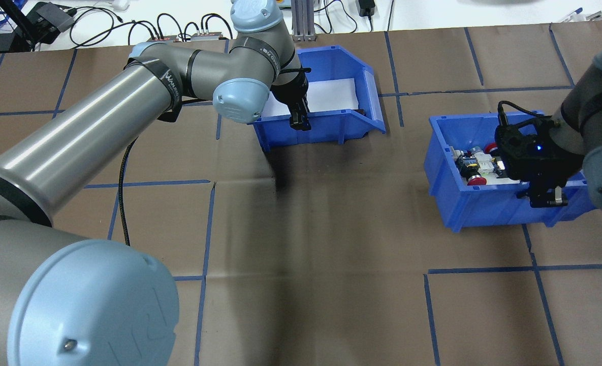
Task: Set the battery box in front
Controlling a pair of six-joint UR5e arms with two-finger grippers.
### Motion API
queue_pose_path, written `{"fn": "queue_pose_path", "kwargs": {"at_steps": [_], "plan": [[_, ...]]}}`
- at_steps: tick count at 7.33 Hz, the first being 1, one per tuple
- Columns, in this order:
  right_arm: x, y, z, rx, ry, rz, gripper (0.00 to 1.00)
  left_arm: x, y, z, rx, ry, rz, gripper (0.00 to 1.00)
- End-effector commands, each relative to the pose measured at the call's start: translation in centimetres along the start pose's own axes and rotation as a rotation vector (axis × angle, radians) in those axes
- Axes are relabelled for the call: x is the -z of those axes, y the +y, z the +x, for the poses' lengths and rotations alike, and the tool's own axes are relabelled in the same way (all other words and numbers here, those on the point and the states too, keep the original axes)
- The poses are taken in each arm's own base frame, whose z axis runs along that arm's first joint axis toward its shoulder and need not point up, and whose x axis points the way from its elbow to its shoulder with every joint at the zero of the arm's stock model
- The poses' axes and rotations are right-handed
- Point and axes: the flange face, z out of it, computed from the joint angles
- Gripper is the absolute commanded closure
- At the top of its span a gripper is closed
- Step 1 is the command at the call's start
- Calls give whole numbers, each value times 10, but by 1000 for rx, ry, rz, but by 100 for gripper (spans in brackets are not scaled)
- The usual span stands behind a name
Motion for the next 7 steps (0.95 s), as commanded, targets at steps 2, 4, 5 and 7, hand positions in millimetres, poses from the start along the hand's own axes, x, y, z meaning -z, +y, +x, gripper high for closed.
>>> {"fn": "queue_pose_path", "kwargs": {"at_steps": [2, 4, 5, 7], "plan": [[-3, -29, -54, -40, 28, -6, 95, 39, 4, 12, -25, 55, 29, 10], [-2, -93, -65, -45, 40, -15, 95, 86, 6, 3, -191, -12, 87, 3], [1, -131, -73, -55, 75, -16, 95, 114, 4, -14, -334, -38, 98, 2], [4, -187, -95, -94, 109, -8, 94, 153, -3, -52, -644, -105, 114, 2]]}}
